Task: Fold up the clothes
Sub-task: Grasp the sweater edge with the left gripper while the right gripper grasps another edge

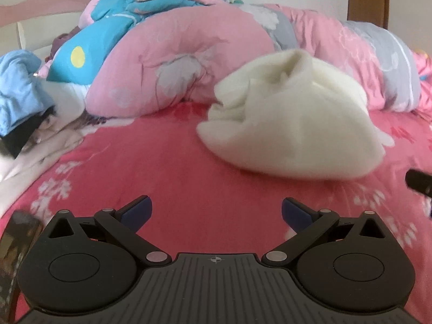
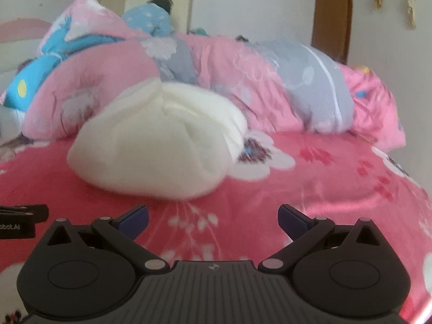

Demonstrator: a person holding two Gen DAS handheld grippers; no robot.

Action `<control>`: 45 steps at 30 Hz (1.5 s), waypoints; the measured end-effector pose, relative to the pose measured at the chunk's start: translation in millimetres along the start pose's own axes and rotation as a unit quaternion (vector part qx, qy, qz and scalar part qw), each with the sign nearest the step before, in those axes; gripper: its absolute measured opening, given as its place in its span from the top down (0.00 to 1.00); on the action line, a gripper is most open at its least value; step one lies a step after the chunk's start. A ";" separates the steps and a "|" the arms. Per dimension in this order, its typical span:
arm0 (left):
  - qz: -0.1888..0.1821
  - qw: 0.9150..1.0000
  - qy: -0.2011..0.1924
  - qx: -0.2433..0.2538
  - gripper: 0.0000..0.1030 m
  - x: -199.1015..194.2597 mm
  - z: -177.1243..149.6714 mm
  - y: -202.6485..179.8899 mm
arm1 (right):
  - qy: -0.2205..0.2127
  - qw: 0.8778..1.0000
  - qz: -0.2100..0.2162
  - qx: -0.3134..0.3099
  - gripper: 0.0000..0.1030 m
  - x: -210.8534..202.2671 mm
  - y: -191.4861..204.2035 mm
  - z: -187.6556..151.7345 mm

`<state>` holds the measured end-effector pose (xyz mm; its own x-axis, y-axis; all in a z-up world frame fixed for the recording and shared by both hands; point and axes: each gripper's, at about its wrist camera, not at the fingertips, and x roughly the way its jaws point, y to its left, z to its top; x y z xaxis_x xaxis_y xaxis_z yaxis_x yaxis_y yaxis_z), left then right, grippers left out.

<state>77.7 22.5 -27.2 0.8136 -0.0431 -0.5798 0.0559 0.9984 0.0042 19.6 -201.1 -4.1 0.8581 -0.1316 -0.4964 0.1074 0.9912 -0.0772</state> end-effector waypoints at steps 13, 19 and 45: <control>-0.043 0.995 -0.085 0.000 0.07 55.6 40.7 -11.2 | -0.049 0.993 0.102 -0.021 0.00 110.3 20.9 104.4; -0.065 0.995 -0.080 0.019 0.40 69.8 43.6 -23.5 | -0.031 0.988 0.149 -0.036 0.19 168.7 55.5 131.7; -0.210 0.971 -0.048 0.101 0.83 -46.7 -16.6 -53.2 | -0.080 0.974 0.211 0.021 0.91 -36.5 -29.7 47.6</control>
<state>27.1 -28.0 -13.9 0.7442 -0.4580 -0.4863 0.4987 0.8652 -0.0516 9.1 -225.1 57.5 0.8971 0.2872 -0.3358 -0.2534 0.9570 0.1414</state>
